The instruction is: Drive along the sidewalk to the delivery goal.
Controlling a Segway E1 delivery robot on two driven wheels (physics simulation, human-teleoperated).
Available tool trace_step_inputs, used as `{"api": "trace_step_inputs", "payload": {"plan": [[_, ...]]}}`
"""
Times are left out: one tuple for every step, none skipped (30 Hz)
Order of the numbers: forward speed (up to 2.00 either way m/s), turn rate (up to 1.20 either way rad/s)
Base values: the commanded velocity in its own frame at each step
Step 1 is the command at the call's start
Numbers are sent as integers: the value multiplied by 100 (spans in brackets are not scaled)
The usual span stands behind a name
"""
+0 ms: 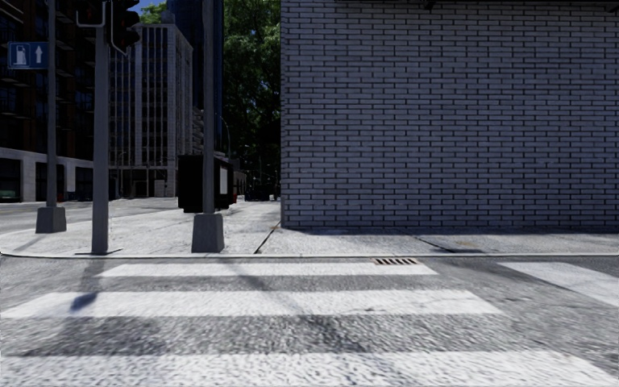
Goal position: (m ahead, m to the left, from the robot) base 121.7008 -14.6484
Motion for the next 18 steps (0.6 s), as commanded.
{"api": "trace_step_inputs", "payload": {"plan": [[200,0],[200,0],[200,0],[200,0],[200,0],[200,0],[200,0],[200,2],[200,7],[200,10],[200,10],[200,16],[200,17],[200,17],[200,18],[200,18],[200,18],[200,18]]}}
